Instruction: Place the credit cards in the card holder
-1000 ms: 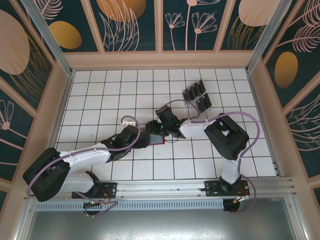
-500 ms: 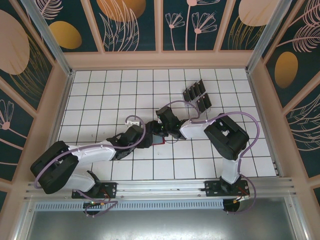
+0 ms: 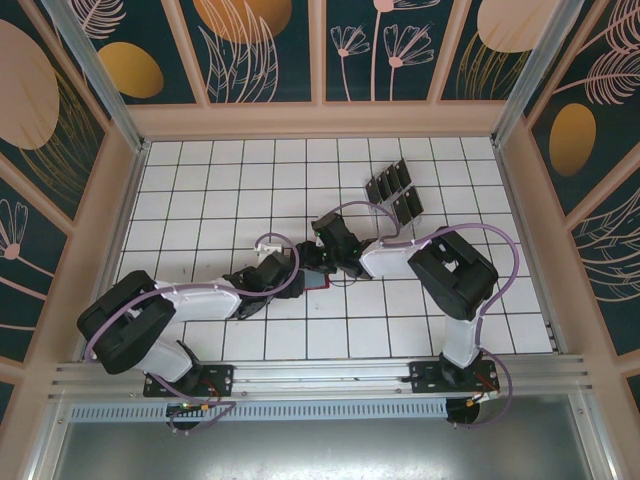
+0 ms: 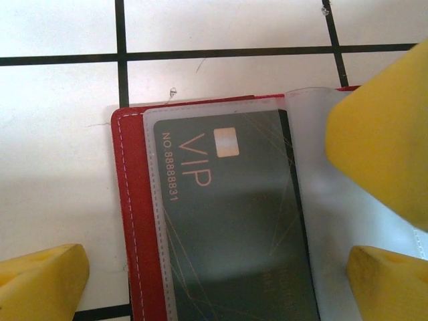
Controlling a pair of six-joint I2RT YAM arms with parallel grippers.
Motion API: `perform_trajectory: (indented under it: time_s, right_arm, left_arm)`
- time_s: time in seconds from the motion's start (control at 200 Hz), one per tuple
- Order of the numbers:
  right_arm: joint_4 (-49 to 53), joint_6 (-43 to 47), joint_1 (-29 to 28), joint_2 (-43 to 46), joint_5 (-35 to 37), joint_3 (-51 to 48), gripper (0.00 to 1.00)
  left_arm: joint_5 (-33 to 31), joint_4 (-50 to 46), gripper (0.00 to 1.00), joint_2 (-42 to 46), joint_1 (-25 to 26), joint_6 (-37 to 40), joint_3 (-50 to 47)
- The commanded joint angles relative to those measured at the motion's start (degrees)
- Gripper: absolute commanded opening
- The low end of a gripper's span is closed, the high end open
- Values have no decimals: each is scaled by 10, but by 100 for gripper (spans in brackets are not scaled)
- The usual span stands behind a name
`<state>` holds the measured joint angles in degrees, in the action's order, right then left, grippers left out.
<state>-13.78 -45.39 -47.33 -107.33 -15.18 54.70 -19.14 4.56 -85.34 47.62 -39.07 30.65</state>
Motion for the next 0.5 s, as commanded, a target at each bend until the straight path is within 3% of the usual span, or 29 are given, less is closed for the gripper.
perform_trajectory:
  time_s: [0.0,0.275,0.495]
  right_arm:
    - [0,-4,4,9,-10,-12,49]
    - [-2,-10,6,80,35,-47,50]
    - [-12,-21,6,82,40,-64,50]
  left_arm:
    - [-17,-12,98,-17,2,-10,-3]
    - [-21,-11,98,-18,2,-23,-15]
    - [-21,-8,98,-22,1,-23,-17]
